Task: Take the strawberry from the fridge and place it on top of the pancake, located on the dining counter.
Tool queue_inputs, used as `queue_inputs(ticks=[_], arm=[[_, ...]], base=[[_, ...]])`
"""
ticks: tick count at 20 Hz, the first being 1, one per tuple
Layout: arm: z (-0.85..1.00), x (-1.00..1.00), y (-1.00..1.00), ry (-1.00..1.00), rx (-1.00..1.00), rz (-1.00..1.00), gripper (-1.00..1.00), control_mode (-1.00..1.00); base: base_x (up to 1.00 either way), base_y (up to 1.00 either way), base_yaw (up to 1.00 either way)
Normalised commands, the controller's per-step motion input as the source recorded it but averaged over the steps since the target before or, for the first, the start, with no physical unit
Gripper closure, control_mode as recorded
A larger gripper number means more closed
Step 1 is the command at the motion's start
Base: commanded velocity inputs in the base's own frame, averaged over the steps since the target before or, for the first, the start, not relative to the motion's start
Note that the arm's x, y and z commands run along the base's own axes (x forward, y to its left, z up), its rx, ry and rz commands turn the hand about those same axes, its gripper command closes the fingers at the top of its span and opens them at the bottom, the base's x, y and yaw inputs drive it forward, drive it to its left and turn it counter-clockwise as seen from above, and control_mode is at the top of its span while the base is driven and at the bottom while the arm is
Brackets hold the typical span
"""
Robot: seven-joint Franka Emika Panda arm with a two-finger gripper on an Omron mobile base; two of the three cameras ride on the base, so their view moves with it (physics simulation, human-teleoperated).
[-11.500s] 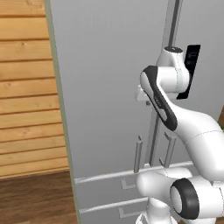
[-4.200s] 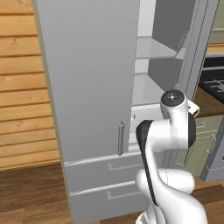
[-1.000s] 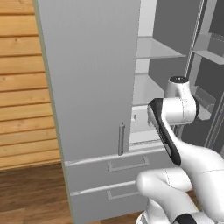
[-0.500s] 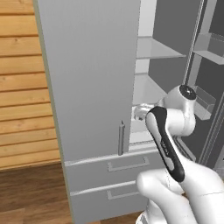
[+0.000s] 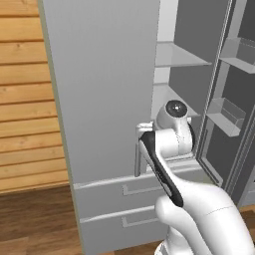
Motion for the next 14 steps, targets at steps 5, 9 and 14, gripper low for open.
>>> queue_inputs(ticks=[5, 9, 14], arm=[[-0.08, 0.11, 0.33, 0.0, 0.03, 0.0, -1.0, -1.0], [-0.1, 0.2, -0.04, 0.01, 0.01, 0.0, -1.0, -1.0], [-0.29, 0.34, -0.03, 0.0, 0.05, 0.0, -1.0, -1.0]], base=[[0.0, 0.0, 0.0], [0.0, 0.0, 0.0], [0.0, 0.0, 0.0]])
